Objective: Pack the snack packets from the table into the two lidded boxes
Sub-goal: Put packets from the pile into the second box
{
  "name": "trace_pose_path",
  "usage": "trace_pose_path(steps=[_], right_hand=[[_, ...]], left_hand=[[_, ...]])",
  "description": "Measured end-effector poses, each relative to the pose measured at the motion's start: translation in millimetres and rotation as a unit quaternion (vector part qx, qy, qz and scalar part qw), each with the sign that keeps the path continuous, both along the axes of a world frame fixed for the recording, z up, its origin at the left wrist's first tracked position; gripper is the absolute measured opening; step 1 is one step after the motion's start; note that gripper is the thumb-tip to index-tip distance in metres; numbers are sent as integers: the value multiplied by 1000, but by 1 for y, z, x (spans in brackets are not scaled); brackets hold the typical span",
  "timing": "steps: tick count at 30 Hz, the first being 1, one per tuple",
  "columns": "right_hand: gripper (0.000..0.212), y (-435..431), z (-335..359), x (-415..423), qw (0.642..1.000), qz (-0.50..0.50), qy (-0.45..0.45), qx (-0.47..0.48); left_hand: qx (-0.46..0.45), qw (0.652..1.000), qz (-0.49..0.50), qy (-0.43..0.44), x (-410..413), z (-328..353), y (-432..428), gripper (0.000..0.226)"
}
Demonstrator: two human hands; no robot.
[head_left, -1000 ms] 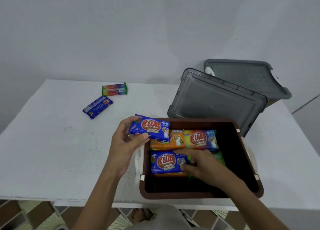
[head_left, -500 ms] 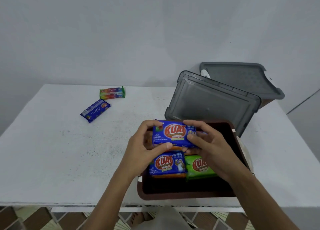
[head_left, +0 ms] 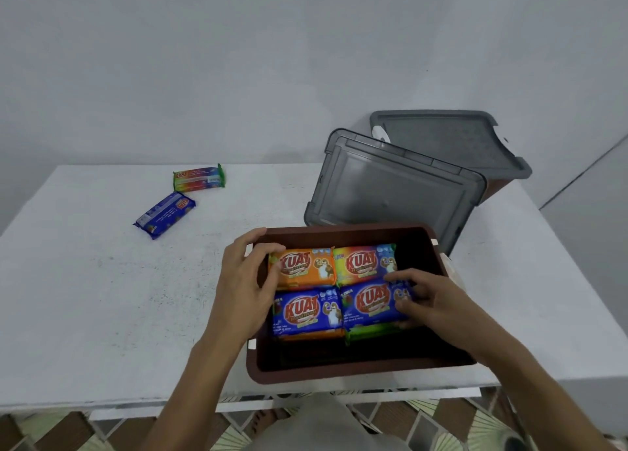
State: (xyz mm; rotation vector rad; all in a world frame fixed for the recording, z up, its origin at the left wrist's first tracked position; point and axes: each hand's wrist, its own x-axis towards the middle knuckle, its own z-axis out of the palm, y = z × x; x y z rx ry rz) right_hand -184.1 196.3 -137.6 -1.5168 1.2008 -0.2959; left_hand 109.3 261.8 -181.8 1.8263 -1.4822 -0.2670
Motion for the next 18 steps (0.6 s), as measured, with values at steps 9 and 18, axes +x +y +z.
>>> trace_pose_path(steps=[9, 18], right_hand=[[44, 3, -9, 21, 921, 94, 316, -209], [33, -24, 19, 74, 887, 49, 282, -363]], left_hand=[[7, 1000, 14, -3, 0, -3, 2, 28], [-8, 997, -36, 61, 14, -6, 4, 30]])
